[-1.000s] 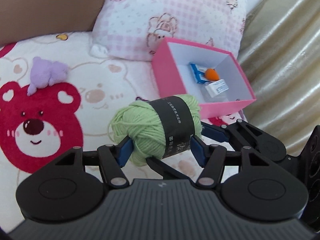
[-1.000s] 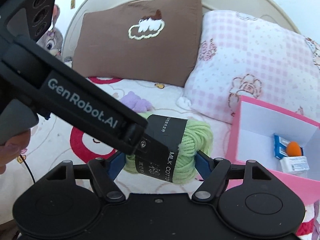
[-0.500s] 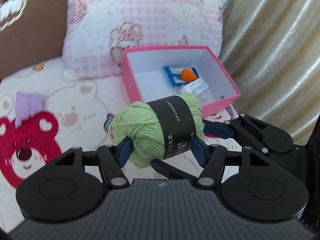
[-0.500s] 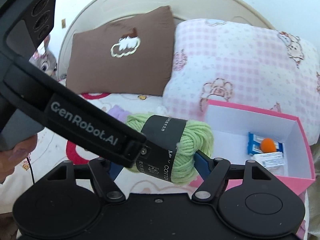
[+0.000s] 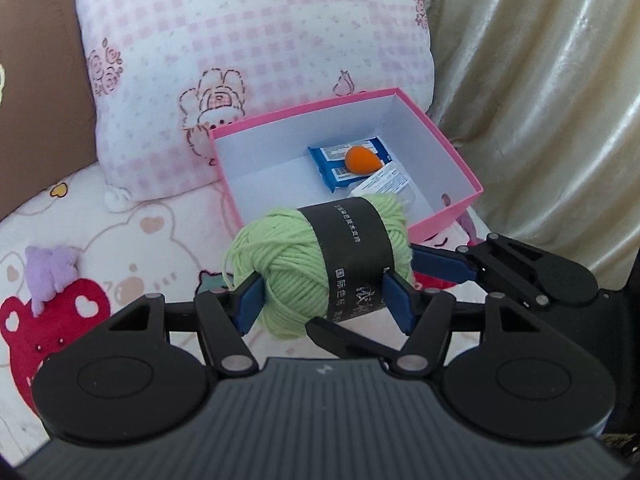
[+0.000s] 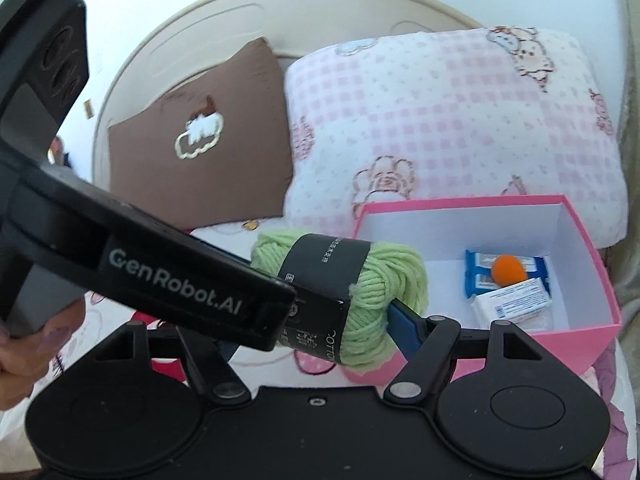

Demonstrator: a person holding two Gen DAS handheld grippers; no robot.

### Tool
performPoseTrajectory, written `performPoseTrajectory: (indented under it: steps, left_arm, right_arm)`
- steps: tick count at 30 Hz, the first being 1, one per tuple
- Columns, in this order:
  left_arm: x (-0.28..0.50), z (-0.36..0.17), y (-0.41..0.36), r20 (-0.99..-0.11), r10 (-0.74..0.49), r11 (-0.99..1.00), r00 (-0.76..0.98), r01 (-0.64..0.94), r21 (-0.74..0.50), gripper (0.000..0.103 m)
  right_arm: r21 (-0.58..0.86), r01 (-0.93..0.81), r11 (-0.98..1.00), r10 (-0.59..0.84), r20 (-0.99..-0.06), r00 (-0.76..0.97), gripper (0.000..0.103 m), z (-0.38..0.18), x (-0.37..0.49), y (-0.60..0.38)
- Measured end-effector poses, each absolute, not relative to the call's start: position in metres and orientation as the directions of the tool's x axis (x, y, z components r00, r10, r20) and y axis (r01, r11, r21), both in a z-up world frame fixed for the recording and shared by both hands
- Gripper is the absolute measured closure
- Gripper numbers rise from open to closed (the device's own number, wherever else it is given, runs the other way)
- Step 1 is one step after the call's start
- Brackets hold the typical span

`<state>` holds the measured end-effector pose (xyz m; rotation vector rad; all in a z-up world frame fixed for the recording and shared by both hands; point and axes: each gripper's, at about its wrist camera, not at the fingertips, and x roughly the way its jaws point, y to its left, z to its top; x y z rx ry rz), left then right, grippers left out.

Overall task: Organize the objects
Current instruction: 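Lift and carry the yarn ball with the left gripper over the pink box, then lower the yarn ball into the pink box and open the left gripper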

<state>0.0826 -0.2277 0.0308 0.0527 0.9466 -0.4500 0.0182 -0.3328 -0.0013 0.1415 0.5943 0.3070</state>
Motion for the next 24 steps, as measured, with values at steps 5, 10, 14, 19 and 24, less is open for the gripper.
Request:
performPoseTrajectory:
  steps: [5, 10, 14, 19, 24]
  left_arm:
    - [0.097, 0.030, -0.231, -0.789, -0.392, 0.898, 0.473, 0.383, -0.216, 0.041]
    - [0.122, 0.023, -0.235, -0.784, -0.407, 0.901, 0.468, 0.346, -0.261, 0.040]
    - [0.152, 0.013, -0.239, -0.798, -0.382, 0.915, 0.466, 0.311, -0.257, 0.040]
    - [0.191, -0.012, -0.247, -0.829, -0.352, 0.931, 0.435, 0.257, -0.260, 0.041]
    - [0.211, -0.034, -0.260, -0.843, -0.302, 0.940, 0.446, 0.285, -0.186, 0.041]
  right_arm:
    - [0.177, -0.238, 0.955, 0.296, -0.516, 0.804, 0.029, 0.006, 0.026, -0.344]
    - [0.132, -0.260, 0.956, 0.290, -0.542, 0.789, 0.035, 0.008, 0.047, -0.354]
    - [0.112, -0.275, 0.955, 0.287, -0.584, 0.759, 0.045, -0.001, 0.073, -0.362]
    - [0.178, -0.240, 0.954, 0.297, -0.640, 0.708, 0.046, -0.026, 0.109, -0.373]
    - [0.186, -0.244, 0.952, 0.304, -0.679, 0.668, 0.046, -0.053, 0.135, -0.378]
